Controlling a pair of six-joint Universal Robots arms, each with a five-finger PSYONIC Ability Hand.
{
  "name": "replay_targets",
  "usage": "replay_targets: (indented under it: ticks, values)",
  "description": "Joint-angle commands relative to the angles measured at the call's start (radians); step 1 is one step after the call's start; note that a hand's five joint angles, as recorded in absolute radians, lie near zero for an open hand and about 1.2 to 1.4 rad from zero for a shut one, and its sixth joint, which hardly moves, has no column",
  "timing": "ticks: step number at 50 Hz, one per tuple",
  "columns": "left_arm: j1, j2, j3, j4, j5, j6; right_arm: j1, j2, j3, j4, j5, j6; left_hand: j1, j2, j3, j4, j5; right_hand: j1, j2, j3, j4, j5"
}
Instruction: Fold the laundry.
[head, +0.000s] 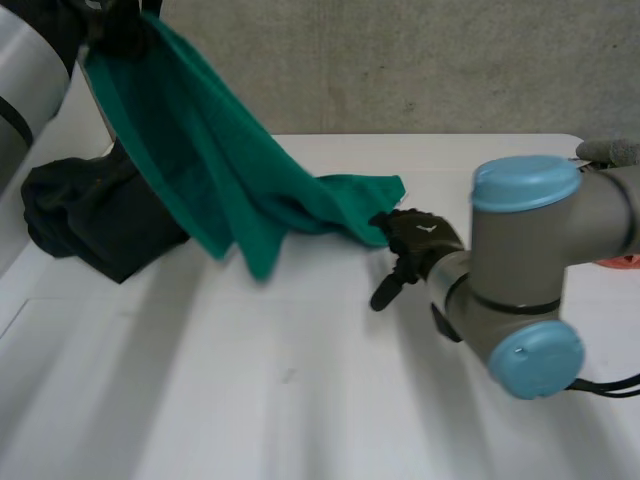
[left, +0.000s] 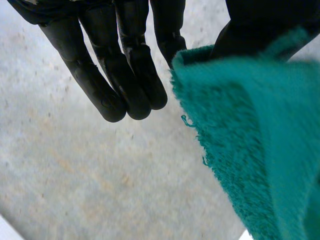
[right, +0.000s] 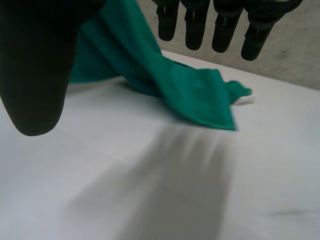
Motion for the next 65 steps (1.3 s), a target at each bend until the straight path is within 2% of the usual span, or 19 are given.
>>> replay_targets:
  ticks: [1,4,6,10,11,14,17,21,22,23,24,26,29,36,42,45,56,61,65]
  values:
    - [-0.095,0.043,0.112,-0.103,-0.030,0.000,0.092,0.138,-0.102,-0.047,0.083,0.120,0.223,0.199,0.209,0.198,0.245,-0.058,-0.036,-0.037,-0.038,-0.043]
    - [-0.126,0.059,0.154,-0.128,-0.050,0.000,0.116,0.207,-0.163,-0.072,0.137,0.112,0.223,0.199,0.209,0.198,0.245,-0.058,-0.036,-0.037,-0.038,-0.043]
    - [-0.137,0.066,0.169,-0.136,-0.061,0.000,0.112,0.242,-0.202,-0.086,0.177,0.100,0.223,0.199,0.209,0.198,0.245,0.068,0.090,0.089,0.087,0.082]
    - [-0.146,0.096,0.178,-0.143,-0.075,-0.002,0.078,0.299,-0.289,-0.099,0.266,0.037,0.223,0.199,0.209,0.198,0.245,0.707,0.729,0.728,0.726,0.721]
    - [-0.144,0.111,0.175,-0.143,-0.076,-0.002,0.057,0.305,-0.309,-0.099,0.286,0.006,0.223,0.199,0.209,0.198,0.245,1.160,1.181,1.180,1.179,1.174]
    - [-0.134,0.128,0.162,-0.143,-0.075,-0.003,0.015,0.298,-0.311,-0.096,0.292,-0.029,0.223,0.199,0.209,0.198,0.245,1.164,1.186,1.185,1.183,1.178]
    - [-0.105,0.145,0.139,-0.139,-0.070,-0.003,-0.028,0.256,-0.280,-0.093,0.248,-0.057,0.223,0.199,0.209,0.198,0.245,1.164,1.186,1.185,1.183,1.178]
    - [-0.063,0.146,0.108,-0.125,-0.046,-0.002,-0.062,0.190,-0.223,-0.043,0.098,-0.098,0.223,0.199,0.209,0.198,0.245,1.164,1.186,1.185,1.183,1.178]
    - [-0.055,0.146,0.102,-0.122,-0.040,-0.002,-0.066,0.175,-0.207,-0.020,0.059,-0.109,0.223,0.199,0.209,0.198,0.245,0.989,1.011,1.010,1.009,1.004]
    - [-0.039,0.145,0.090,-0.117,-0.030,-0.002,-0.078,0.141,-0.178,0.033,-0.014,-0.132,0.223,0.199,0.209,0.198,0.245,0.633,0.655,0.654,0.652,0.647]
    - [-0.034,0.143,0.083,-0.116,-0.030,-0.002,-0.085,0.126,-0.165,0.061,-0.048,-0.146,0.223,0.199,0.209,0.198,0.245,0.490,0.512,0.511,0.509,0.504]
    - [-0.025,0.133,0.070,-0.110,-0.027,-0.002,-0.103,0.080,-0.128,0.148,-0.132,-0.194,0.223,0.199,0.209,0.198,0.245,0.433,0.455,0.454,0.452,0.447]
    - [-0.020,0.107,0.057,-0.105,-0.030,-0.005,-0.141,0.019,-0.081,0.254,-0.188,-0.274,0.223,0.199,0.209,0.198,0.245,0.436,0.458,0.457,0.455,0.450]
    - [-0.025,0.102,0.051,-0.107,-0.035,-0.014,-0.282,-0.089,-0.056,0.344,-0.153,-0.428,0.223,0.199,0.209,0.198,0.245,0.439,0.461,0.460,0.458,0.453]
    - [-0.035,0.114,0.060,-0.110,-0.032,-0.011,-0.321,-0.111,-0.048,0.293,-0.151,-0.381,0.223,0.199,0.209,0.198,0.245,0.310,0.332,0.331,0.329,0.324]
    - [-0.043,0.120,0.066,-0.110,-0.033,-0.009,-0.301,-0.092,-0.027,0.263,-0.163,-0.338,0.223,0.199,0.209,0.198,0.245,0.107,0.129,0.128,0.126,0.121]
    - [-0.048,0.119,0.096,-0.136,-0.041,-0.014,-0.152,-0.042,0.120,0.002,-0.167,-0.232,0.223,0.199,0.209,0.198,0.245,0.010,0.032,0.031,0.029,0.024]
    - [-0.049,0.125,0.097,-0.137,-0.039,-0.012,-0.097,0.023,0.123,-0.151,-0.142,-0.225,0.223,0.199,0.209,0.198,0.245,0.054,0.076,0.075,0.073,0.068]
    - [-0.048,0.137,0.097,-0.140,-0.041,-0.014,-0.065,0.104,0.082,-0.244,-0.111,-0.235,0.223,0.199,0.209,0.198,0.245,0.344,0.366,0.365,0.363,0.358]
